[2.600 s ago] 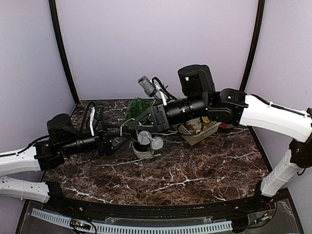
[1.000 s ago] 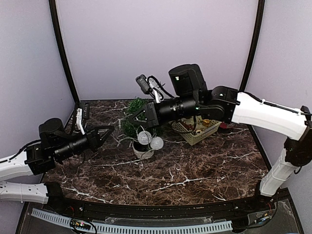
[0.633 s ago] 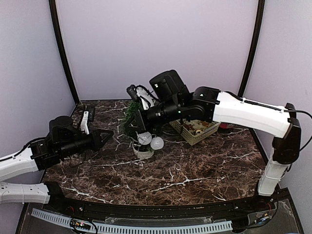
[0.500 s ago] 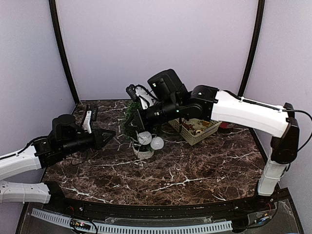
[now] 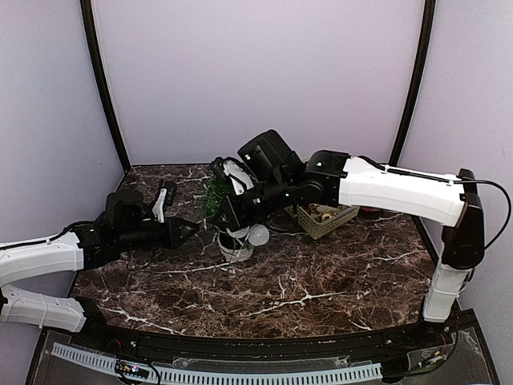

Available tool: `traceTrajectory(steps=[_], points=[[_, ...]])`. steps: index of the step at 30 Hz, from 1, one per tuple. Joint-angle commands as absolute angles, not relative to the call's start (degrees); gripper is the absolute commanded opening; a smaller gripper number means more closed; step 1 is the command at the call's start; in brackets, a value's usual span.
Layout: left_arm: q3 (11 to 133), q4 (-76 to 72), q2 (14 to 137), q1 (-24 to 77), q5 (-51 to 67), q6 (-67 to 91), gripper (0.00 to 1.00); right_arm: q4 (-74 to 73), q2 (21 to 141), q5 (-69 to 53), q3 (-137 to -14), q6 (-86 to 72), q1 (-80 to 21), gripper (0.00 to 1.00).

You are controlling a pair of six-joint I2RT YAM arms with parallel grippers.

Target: Decorate the small christmas tree

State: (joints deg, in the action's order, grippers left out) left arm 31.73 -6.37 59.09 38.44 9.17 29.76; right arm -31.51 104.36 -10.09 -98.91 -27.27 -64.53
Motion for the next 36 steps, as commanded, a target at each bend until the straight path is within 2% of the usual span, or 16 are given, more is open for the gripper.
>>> traceTrajectory(steps=[1, 11, 36], points=[[30.5, 3.7, 61.8, 33.9, 1.1, 28.5, 0.0, -26.6, 101.8, -8.3, -102.0, -26.8, -65.3, 0.0], [40.2, 3.6, 68.3, 27.7, 1.2, 21.4, 0.0, -31.7, 105.5, -2.2, -111.2, -24.9, -64.5, 0.0], [59.2, 6.1, 78.8, 25.6, 4.6, 13.6, 0.0, -27.8, 101.2, -3.6, -111.7, -28.1, -58.0, 0.0]])
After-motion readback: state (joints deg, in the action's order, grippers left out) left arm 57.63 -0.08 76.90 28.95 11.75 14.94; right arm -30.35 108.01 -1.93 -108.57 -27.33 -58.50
